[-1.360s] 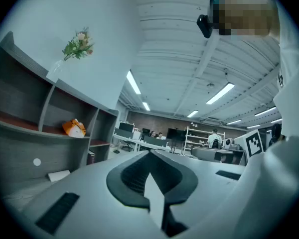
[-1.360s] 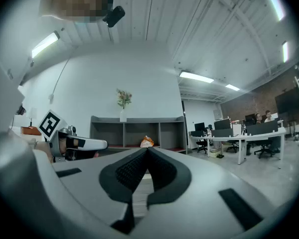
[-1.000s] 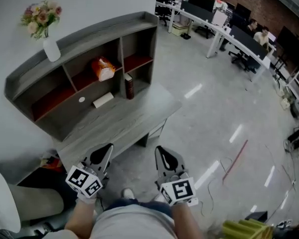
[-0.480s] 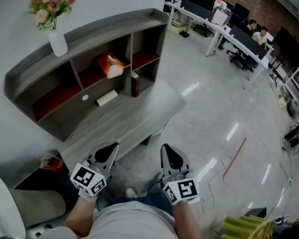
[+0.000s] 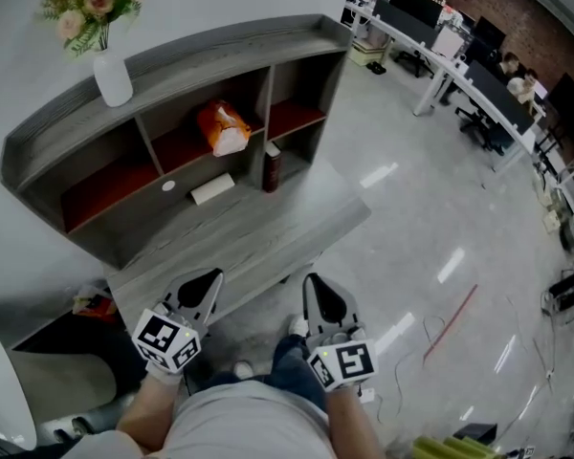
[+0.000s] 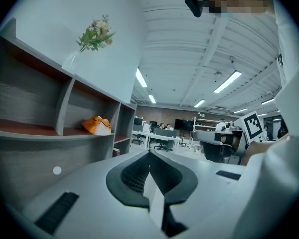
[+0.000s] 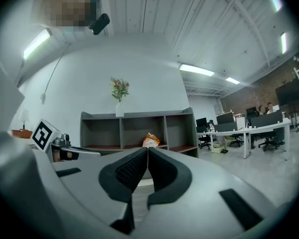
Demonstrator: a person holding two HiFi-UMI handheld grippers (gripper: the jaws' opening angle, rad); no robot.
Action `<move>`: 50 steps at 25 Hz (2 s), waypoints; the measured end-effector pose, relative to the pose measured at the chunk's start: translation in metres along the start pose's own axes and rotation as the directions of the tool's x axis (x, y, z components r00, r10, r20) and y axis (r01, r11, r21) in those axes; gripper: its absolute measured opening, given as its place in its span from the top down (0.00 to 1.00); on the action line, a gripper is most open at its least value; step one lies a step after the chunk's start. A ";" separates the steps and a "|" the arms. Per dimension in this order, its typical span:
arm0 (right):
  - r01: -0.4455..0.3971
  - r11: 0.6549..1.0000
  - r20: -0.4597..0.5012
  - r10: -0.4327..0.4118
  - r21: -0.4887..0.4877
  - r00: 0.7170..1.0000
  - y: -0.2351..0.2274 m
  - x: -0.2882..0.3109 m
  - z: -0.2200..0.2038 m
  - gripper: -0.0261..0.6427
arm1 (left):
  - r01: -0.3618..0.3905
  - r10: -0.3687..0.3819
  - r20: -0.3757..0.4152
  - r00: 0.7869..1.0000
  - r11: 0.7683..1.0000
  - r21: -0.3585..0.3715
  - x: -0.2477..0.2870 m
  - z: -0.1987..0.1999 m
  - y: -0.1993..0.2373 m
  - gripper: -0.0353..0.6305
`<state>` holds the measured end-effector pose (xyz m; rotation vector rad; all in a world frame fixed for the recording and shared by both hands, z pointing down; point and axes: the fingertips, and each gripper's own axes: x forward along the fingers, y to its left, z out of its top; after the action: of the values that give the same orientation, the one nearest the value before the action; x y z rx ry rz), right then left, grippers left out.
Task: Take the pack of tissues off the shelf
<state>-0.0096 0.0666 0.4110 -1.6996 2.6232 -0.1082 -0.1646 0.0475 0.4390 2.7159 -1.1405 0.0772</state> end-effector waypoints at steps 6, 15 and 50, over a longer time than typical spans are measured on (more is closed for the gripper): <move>-0.070 0.997 -0.020 0.071 0.010 0.997 -0.044 0.051 -0.004 0.93 | -0.081 0.081 -0.015 0.997 0.997 -0.007 0.051 0.005 0.028 0.92; -0.186 0.982 -0.021 0.187 0.043 0.982 -0.125 0.119 0.005 0.93 | -0.251 0.253 -0.042 0.967 0.967 0.036 0.129 0.022 0.058 0.92; -0.050 0.997 0.013 0.049 0.051 0.999 -0.225 0.190 0.022 0.93 | -0.329 0.486 -0.218 0.846 0.799 0.503 0.282 0.080 0.248 0.53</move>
<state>0.1187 -0.1991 0.4093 -1.6134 2.6281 -0.1638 -0.1454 -0.3364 0.4349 2.5798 -1.7547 0.9496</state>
